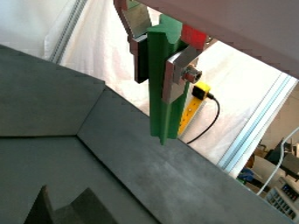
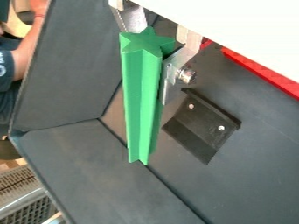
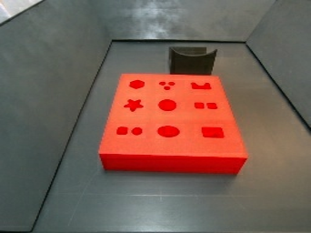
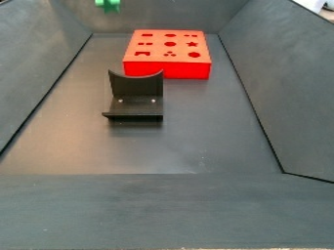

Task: Pick up the star object. Move up. Place the star object on the fixture. Regrasp the star object. Move to above the board. Insert the star object.
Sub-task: Move to above the board.

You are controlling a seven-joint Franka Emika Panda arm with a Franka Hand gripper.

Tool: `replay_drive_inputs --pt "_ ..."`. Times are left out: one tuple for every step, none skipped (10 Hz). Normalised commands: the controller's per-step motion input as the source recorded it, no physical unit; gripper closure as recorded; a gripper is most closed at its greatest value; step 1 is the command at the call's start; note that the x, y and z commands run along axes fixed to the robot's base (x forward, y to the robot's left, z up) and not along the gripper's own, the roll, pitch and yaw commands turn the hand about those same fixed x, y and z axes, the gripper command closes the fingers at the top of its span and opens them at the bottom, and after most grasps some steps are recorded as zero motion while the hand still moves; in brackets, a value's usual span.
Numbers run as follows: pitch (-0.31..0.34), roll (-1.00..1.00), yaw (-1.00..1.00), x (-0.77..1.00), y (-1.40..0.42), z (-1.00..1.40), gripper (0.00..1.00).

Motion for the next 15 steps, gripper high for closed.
replay_drive_inputs --pt "0.072 -0.04 0.09 0.03 -0.02 0.5 1.0" --pt "0.07 -0.05 0.08 0.02 -0.01 0.28 1.0" --pt "-0.013 -1.0 -0.03 -0.76 -1.0 0.16 1.0" --pt "-0.034 -1.0 -0.03 -0.78 -1.0 0.15 1.0" --pt "-0.048 -1.0 -0.03 -0.82 -1.0 0.15 1.0" --pt "-0.066 -1.0 -0.02 -0.86 -1.0 0.13 1.0" --pt "-0.071 -1.0 -0.02 -0.87 -1.0 0.13 1.0" --pt "-0.085 -1.0 -0.02 -0.91 -1.0 0.15 1.0" --pt "-0.09 -1.0 -0.02 -0.94 -1.0 0.13 1.0" --pt "-0.103 -1.0 -0.03 -0.62 -0.59 0.09 1.0" --pt "-0.108 -1.0 -0.03 -0.46 -0.4 0.05 1.0" --pt "-0.099 -1.0 -0.03 -0.21 -0.13 0.02 1.0" --pt "-0.102 -1.0 -0.04 -0.16 -0.09 0.02 1.0" --pt "-0.088 -0.72 -0.03 -0.11 -0.03 0.0 1.0" --pt "-0.083 -0.57 -0.02 -0.09 -0.01 0.0 1.0"
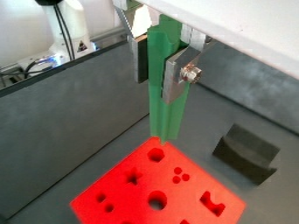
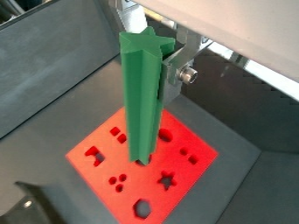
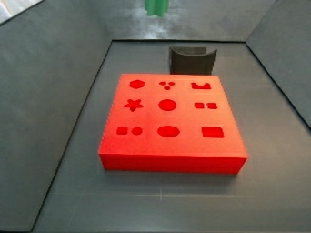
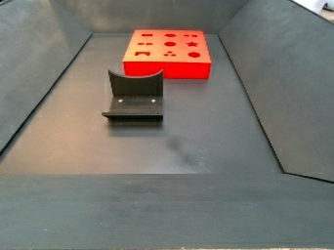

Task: Pick up the star object. Move up. Place the star object on the fixture. Regrasp the star object. Move to above the board. Insert the star object.
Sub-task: Move to above the board, then insert the star object.

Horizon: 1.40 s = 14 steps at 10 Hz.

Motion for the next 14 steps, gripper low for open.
replay_drive_inputs --pt "-0.063 -0.34 -0.02 -0.07 0.0 0.0 1.0" --pt "-0.04 -0.21 -0.01 -0.05 0.01 0.0 1.0" --pt "-0.014 0.0 0.0 0.0 -0.04 -0.01 1.0" --pt "0.0 0.01 0.0 0.0 0.0 0.0 1.0" --pt "-0.043 0.0 -0.22 -0.11 0.0 -0.43 1.0" --pt "-0.104 -0.1 -0.61 -0.22 0.07 -0.58 1.0" --pt "-0.127 -0.09 -0.89 -0.11 0.0 -0.59 1.0" --pt "-0.13 -0.04 -0.87 -0.12 0.0 -0.59 1.0" --pt "-0.151 0.0 -0.26 -0.05 0.0 -0.06 1.0" --pt "0.027 0.0 0.0 0.0 0.0 0.0 1.0" --pt "0.0 0.01 0.0 0.0 0.0 -0.01 1.0" --pt "-0.107 0.02 0.0 -0.07 -0.04 -0.16 1.0" --pt "-0.191 -0.15 0.05 -0.47 0.05 -0.52 1.0" --pt "-0.159 -0.08 0.17 -0.63 0.05 -0.72 1.0"
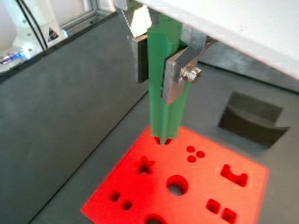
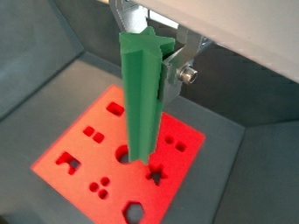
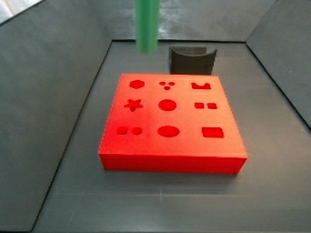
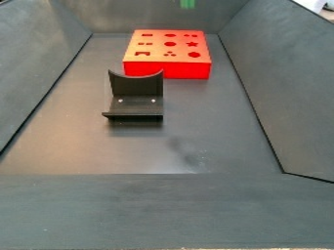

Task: Pick up the star object. Move up. Place the star object on the fixture. Regrasp the star object. Move to above the board. Insert the star object.
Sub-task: Insert the star object.

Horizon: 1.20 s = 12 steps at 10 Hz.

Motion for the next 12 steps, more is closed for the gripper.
replay_drive_inputs --pt "0.0 0.05 0.0 0.0 -0.11 -0.03 1.0" --pt "0.0 0.03 0.0 0.0 -0.05 -0.08 1.0" --pt "0.0 0.05 -0.31 0.0 -0.12 -0.29 1.0" --pt "-0.044 0.0 -0.58 -0.03 -0.07 -0.36 1.0" --pt "-0.071 0.0 -0.44 -0.02 0.0 -0.3 1.0" --pt "0.0 0.0 -0.03 0.0 0.0 -0.02 1.0" --pt "-0.023 0.0 -0.13 0.0 0.02 -0.35 1.0" --pt "-0.159 0.0 0.0 0.0 0.0 -0.51 1.0" --pt "-0.154 0.0 -0.15 0.0 0.0 -0.43 1.0" --pt "-0.149 0.0 -0.15 0.0 0.0 -0.17 1.0" --pt "0.0 0.0 0.0 0.0 0.0 -0.03 1.0" --pt "0.0 0.0 -0.32 0.0 0.04 -0.23 1.0"
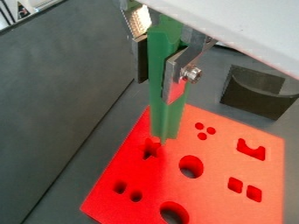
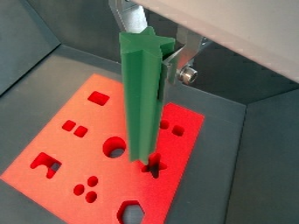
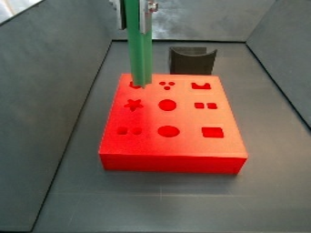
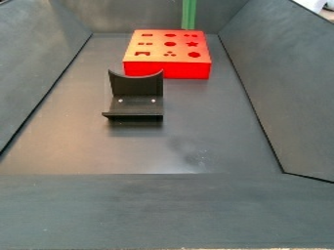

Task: Pick up the star object. Move up. Place the star object on the fixture. Regrasp the star object. Move to above the board. Insert the star object.
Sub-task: Insert the star object.

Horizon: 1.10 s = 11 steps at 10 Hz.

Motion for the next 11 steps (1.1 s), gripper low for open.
replay_drive_inputs --pt "0.0 -0.03 -0.5 -0.06 0.1 -0.31 1.0" --pt "-0.083 0.0 -0.5 -0.2 0.0 -0.31 1.0" --pt "-0.043 0.0 0.0 0.0 0.0 -0.01 1.0" --pt "0.0 0.0 0.0 0.0 0.0 -0.14 1.0" --pt "-0.076 -0.14 -0.45 -0.09 0.0 -0.37 1.0" --pt "-0.084 -0.2 -0.48 -0.12 0.0 -0.36 1.0" --pt "0.0 0.0 0.0 0.0 0.0 -0.02 1.0" --pt "0.0 0.0 -0.01 0.0 0.0 -0.14 1.0" --pt "0.0 0.0 -0.02 0.0 0.0 -0.08 1.0" --pt "0.0 0.0 0.0 0.0 0.0 -0.02 1.0" --pt "0.0 0.0 0.0 0.0 0.0 -0.08 1.0"
